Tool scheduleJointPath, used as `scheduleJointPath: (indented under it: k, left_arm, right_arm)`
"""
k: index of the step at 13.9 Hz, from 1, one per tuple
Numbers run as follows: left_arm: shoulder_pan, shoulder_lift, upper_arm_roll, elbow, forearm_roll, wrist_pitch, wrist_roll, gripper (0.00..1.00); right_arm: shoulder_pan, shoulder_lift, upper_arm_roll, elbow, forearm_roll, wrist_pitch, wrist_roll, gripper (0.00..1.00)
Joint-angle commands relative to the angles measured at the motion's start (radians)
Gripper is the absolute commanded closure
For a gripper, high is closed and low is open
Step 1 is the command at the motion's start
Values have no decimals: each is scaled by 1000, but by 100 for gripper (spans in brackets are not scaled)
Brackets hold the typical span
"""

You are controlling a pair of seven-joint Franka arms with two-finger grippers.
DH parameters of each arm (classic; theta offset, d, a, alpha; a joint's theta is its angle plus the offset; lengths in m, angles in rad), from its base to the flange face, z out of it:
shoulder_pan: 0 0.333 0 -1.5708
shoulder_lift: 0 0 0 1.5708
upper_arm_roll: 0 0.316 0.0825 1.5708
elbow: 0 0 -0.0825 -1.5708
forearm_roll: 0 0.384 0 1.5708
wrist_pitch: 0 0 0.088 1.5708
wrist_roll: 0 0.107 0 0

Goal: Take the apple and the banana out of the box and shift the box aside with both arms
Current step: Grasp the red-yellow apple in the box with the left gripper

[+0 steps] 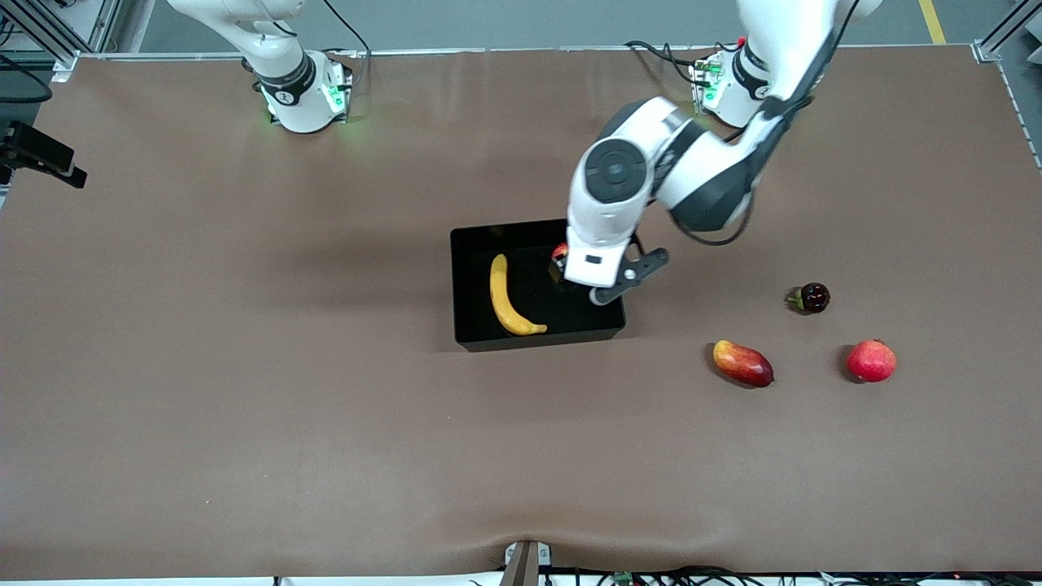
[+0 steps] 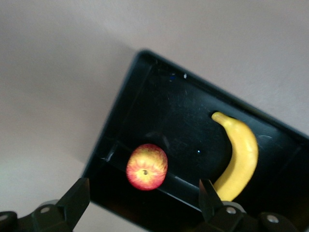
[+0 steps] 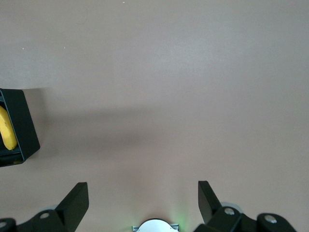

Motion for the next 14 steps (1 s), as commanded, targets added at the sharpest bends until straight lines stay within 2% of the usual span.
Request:
scheduleJointPath:
  k: [1, 3, 6, 9, 14]
  left_arm:
    - [-31, 62, 0, 9, 48, 27, -44, 0]
    - [-51, 88, 2, -40, 48, 125, -47, 0]
    - [-62, 114, 6, -92, 86, 179, -68, 0]
    - [-74, 135, 5, -124, 128, 196, -84, 0]
    - [-77, 151, 3, -154, 128, 196, -85, 0]
  right_arm:
    - [-10, 4, 5, 13, -6, -4, -12, 0]
    - [-10, 4, 5, 13, -6, -4, -12, 0]
    - [-11, 4, 5, 13, -6, -4, -12, 0]
    - [-11, 4, 5, 13, -4, -4, -12, 0]
    - [-11, 4, 5, 13, -6, -4, -12, 0]
